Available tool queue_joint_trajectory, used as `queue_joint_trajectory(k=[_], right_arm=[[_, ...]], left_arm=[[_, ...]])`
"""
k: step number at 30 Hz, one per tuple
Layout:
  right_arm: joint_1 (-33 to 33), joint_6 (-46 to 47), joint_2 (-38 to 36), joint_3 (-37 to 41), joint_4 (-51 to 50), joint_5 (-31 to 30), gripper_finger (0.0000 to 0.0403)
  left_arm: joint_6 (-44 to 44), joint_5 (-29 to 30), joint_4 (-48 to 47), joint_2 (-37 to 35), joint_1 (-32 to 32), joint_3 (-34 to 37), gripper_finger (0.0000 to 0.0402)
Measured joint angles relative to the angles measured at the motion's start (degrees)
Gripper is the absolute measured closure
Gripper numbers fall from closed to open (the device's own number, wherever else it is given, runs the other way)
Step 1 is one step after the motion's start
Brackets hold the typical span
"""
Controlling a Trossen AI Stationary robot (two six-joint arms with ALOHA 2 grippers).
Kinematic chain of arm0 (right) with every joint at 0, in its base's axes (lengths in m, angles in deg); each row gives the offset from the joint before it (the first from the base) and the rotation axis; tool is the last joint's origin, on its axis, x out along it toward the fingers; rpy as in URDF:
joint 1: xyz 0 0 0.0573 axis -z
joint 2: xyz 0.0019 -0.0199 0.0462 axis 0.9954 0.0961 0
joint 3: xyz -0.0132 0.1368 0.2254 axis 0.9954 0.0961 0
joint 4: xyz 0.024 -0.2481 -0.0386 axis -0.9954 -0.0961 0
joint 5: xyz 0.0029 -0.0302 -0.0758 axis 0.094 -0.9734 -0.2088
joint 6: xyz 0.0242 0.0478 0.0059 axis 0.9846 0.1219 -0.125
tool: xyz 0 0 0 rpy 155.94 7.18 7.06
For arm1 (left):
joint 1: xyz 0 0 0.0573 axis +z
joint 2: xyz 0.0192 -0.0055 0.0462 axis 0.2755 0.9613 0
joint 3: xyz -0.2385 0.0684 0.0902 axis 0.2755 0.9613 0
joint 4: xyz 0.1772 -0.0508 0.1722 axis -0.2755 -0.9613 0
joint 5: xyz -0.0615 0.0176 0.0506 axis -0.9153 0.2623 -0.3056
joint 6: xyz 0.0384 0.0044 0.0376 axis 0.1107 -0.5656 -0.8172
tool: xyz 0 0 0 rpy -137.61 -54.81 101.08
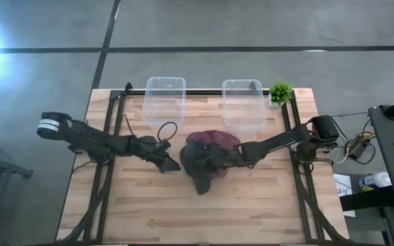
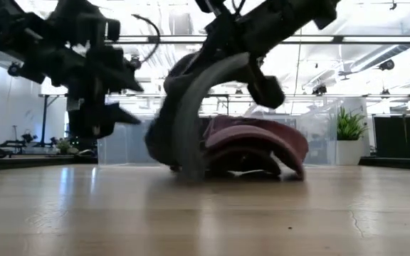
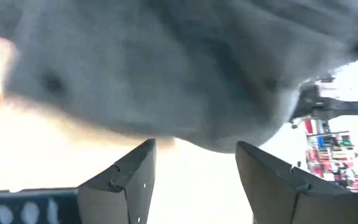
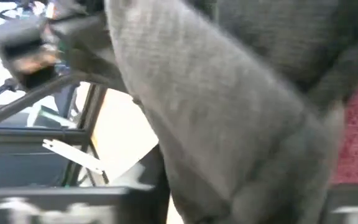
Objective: Pick & Place hat
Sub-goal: Put the top black cap into the right transparent bin
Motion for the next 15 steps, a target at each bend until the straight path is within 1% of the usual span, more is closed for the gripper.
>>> queue_joint_trajectory(k=[2,3,5,6,8,10,15], right_arm=[[0.0,1.5,-0.6,0.5,-0.4,-0.2,0.0337],[0.0,2.7,-0.8,0.8,-1.4,-0.2,0.0345],[0.0,4.8,-1.0,1.1,-4.5,-0.1,0.0347],[0.0,5.5,-1.0,1.0,-5.3,-0.1,0.0341],[0.0,6.5,-1.2,1.2,-6.4,0.0,0.0316],[0.1,6.6,-1.2,1.1,-7.0,0.0,0.0280],[0.0,4.6,-2.4,-0.8,-9.2,-1.1,0.0188]], left_arm=[[-0.3,0.9,-1.3,-3.2,0.0,1.0,0.0188],[-0.5,1.7,-2.4,-4.2,0.0,1.3,0.0188],[-1.4,3.7,-4.7,-6.3,0.0,1.5,0.0188],[-1.7,4.7,-6.6,-7.3,0.0,1.9,0.0188],[-2.0,6.5,-8.0,-7.9,0.0,2.0,0.0188],[-1.9,7.1,-9.9,-8.1,0.0,2.4,0.0188],[-2.0,7.1,-8.2,-6.5,0.0,1.9,0.0188]])
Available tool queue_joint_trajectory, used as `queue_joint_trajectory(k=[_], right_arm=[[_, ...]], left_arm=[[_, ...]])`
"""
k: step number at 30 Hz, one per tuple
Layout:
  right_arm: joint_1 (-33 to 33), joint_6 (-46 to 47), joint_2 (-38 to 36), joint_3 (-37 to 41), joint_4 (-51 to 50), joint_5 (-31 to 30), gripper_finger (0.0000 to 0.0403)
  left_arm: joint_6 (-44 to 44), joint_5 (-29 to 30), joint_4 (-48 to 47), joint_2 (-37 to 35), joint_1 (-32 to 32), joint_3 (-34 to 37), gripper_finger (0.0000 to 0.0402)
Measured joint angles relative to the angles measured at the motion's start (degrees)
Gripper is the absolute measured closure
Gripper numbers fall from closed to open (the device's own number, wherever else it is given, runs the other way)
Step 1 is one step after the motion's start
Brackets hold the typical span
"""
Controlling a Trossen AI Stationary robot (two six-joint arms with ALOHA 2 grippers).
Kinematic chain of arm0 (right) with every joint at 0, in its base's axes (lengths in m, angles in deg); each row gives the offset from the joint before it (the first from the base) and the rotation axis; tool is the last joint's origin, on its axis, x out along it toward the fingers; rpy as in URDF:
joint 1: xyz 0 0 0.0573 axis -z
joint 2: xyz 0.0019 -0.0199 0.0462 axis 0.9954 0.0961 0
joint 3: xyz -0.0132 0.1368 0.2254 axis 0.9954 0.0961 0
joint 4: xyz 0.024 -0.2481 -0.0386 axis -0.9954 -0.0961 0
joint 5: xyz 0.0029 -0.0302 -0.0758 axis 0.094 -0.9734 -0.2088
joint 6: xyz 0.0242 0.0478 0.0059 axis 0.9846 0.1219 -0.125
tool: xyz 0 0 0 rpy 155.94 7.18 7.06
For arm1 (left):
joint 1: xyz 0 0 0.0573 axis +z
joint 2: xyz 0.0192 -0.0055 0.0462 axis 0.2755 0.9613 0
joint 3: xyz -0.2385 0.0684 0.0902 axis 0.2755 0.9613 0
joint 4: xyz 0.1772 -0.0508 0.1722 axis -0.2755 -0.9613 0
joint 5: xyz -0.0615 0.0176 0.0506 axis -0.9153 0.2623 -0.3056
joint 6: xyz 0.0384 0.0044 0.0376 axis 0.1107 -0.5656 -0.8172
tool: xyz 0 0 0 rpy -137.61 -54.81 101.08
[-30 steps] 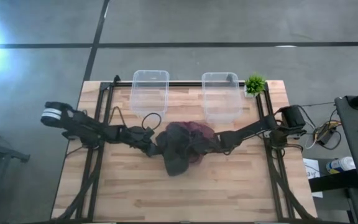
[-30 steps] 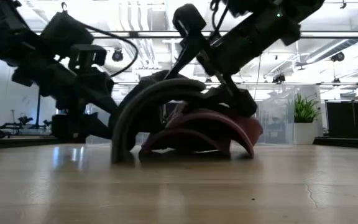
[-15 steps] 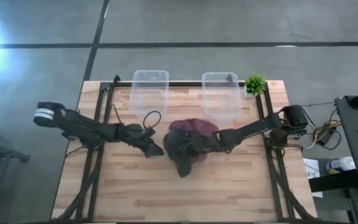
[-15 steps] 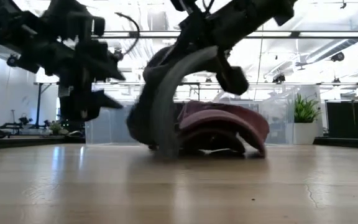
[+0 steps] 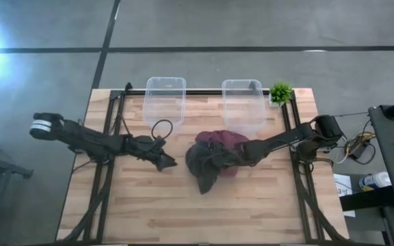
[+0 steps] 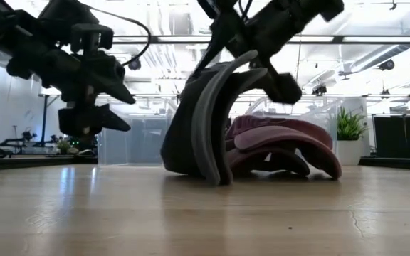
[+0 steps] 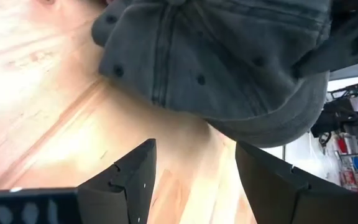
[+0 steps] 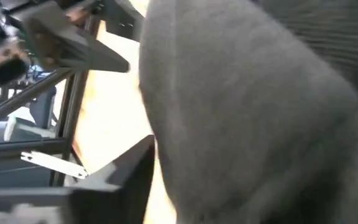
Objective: Pick & Place hat
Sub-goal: Put the top black cap into the right transparent bin
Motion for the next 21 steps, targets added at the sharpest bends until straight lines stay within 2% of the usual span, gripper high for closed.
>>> queue_joint_trajectory(k=[4,9,17,21], right_arm=[[-0.1,-3.0,-1.3,-4.5,-12.7,-0.2,0.0142],[-0.4,-5.8,-2.5,-11.4,-30.7,-0.4,0.0111],[-0.4,-7.7,-3.3,-17.9,-40.0,-1.5,0.0097],[-0.4,-6.6,-3.7,-18.2,-39.8,-1.3,0.0099]], left_arm=[[0.0,0.0,4.1,1.9,0.0,0.0,0.0188],[-0.1,0.0,6.6,4.5,0.0,-0.4,0.0188],[-0.1,0.1,9.9,9.3,0.0,-2.2,0.0188],[-1.1,0.0,10.1,11.3,0.0,-4.0,0.0188]])
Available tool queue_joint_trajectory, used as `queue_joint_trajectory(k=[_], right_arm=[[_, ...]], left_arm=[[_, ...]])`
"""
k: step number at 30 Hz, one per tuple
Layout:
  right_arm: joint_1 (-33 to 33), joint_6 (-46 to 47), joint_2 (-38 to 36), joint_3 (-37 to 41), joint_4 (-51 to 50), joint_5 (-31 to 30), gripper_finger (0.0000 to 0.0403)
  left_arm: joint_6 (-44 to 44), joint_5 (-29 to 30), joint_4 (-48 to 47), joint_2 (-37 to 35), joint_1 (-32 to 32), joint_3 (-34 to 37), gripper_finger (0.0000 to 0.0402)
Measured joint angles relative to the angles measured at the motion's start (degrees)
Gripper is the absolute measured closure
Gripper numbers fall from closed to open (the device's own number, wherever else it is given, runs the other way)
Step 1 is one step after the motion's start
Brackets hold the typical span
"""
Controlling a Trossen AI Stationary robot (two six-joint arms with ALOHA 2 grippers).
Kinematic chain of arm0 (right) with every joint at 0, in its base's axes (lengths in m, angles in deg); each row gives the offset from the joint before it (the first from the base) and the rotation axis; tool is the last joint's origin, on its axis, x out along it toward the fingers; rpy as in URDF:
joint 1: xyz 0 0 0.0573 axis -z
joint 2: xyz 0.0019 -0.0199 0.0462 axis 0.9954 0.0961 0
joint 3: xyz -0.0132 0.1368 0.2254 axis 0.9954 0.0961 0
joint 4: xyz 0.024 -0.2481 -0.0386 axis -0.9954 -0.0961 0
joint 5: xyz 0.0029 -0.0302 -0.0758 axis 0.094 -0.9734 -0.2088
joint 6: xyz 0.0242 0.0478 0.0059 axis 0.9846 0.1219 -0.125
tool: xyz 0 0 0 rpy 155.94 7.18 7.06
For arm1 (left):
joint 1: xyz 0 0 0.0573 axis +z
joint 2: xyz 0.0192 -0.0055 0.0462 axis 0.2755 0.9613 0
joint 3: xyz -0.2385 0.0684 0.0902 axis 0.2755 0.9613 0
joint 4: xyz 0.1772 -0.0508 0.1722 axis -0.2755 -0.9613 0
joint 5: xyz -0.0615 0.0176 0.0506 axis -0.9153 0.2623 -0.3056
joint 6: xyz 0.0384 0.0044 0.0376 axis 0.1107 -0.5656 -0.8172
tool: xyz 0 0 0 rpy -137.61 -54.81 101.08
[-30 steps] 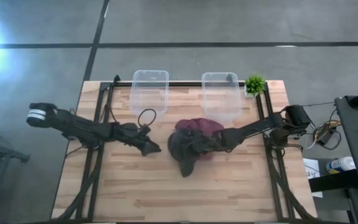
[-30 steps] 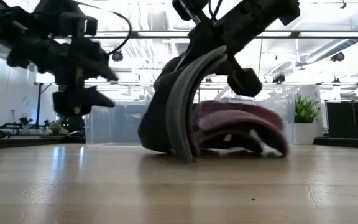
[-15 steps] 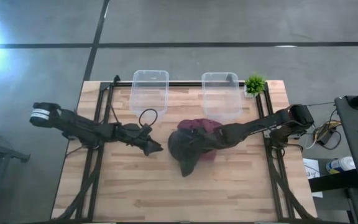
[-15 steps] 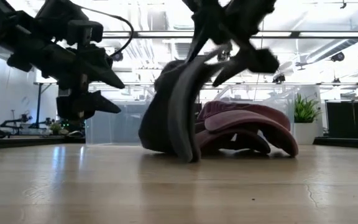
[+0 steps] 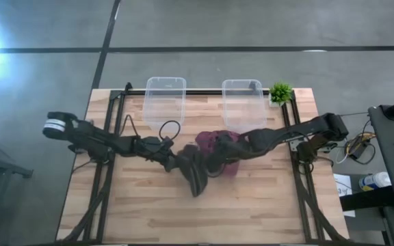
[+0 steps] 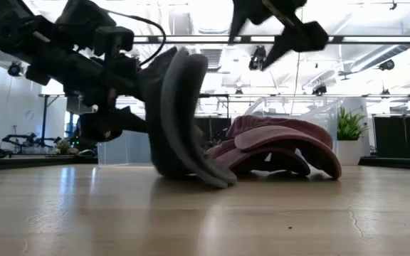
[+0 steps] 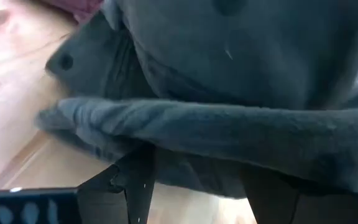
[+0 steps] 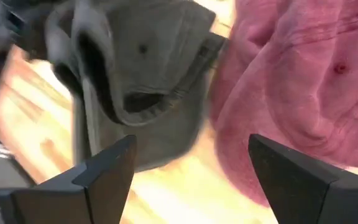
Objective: Pick & Place hat
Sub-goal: Put the top black cap into the right transparent bin
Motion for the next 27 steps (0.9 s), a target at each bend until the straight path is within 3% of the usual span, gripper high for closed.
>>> queue_joint_trajectory(k=[6,14,27], right_arm=[[0.0,-0.4,-0.5,-2.3,10.0,1.7,0.0099],[-0.3,-0.4,4.4,-1.8,9.6,5.2,0.0120],[-0.3,-0.6,6.8,-1.7,10.2,5.6,0.0172]], left_arm=[[-0.8,-1.1,0.0,3.4,0.0,-2.1,0.0188],[-1.7,-2.0,0.1,4.6,0.0,-4.6,0.0188],[-1.6,-2.2,0.0,4.6,-0.1,-4.4,0.0188]])
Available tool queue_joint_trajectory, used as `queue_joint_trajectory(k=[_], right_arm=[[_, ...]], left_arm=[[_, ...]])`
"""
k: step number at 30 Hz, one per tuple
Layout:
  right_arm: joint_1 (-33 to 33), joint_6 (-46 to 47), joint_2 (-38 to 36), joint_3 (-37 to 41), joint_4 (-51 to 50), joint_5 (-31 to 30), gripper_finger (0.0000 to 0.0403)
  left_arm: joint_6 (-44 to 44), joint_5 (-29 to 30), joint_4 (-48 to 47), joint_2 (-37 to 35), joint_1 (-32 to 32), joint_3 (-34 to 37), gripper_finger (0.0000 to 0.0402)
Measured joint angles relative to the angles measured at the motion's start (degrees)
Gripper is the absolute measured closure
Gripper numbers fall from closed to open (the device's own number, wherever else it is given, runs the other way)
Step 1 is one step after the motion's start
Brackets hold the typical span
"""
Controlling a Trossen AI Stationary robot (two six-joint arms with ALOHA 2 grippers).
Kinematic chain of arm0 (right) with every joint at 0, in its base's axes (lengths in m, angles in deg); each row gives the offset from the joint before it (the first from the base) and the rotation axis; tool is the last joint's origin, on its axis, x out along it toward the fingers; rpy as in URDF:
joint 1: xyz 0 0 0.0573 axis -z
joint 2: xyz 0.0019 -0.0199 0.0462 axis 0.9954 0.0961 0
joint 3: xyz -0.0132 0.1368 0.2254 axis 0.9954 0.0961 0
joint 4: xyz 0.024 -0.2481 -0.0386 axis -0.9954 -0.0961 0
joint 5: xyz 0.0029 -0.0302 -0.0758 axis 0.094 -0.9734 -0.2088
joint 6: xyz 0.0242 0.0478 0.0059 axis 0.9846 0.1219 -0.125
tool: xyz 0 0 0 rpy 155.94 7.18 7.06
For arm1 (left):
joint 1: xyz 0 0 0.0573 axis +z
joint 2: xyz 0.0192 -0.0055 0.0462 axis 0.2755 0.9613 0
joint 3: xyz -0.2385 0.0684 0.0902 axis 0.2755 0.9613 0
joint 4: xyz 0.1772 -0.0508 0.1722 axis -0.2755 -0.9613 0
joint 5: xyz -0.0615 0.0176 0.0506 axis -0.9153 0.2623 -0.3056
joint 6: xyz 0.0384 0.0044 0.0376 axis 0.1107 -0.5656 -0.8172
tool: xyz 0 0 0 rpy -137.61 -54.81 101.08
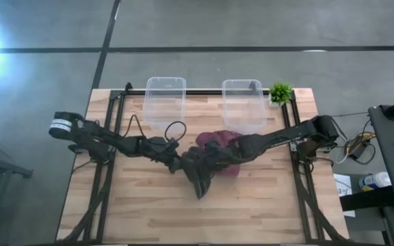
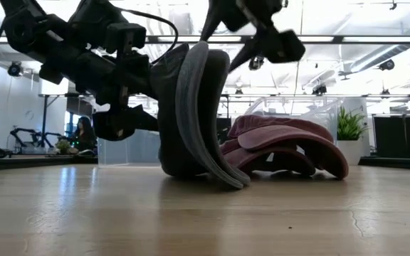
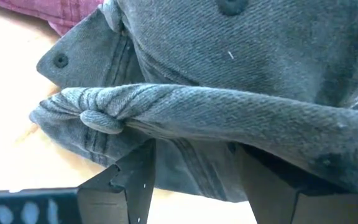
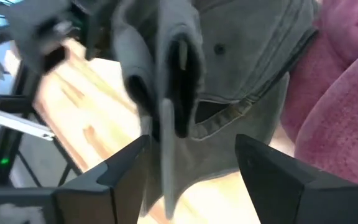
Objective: Pick & Place hat
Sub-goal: Put the top black cap into the right transparent bin
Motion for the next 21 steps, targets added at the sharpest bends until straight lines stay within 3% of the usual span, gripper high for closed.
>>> queue_joint_trajectory(k=[13,17,21], right_arm=[[0.0,-0.5,3.6,0.0,-0.3,2.9,0.0190],[0.0,-1.9,3.6,0.0,0.6,3.0,0.0249],[0.0,-2.9,3.6,0.0,1.2,3.1,0.0343]], left_arm=[[0.2,-0.3,0.5,0.0,0.0,0.0,0.0188],[0.2,-0.3,0.6,0.0,0.0,0.0,0.0188],[0.2,-0.3,0.6,0.0,0.0,0.0,0.0188]])
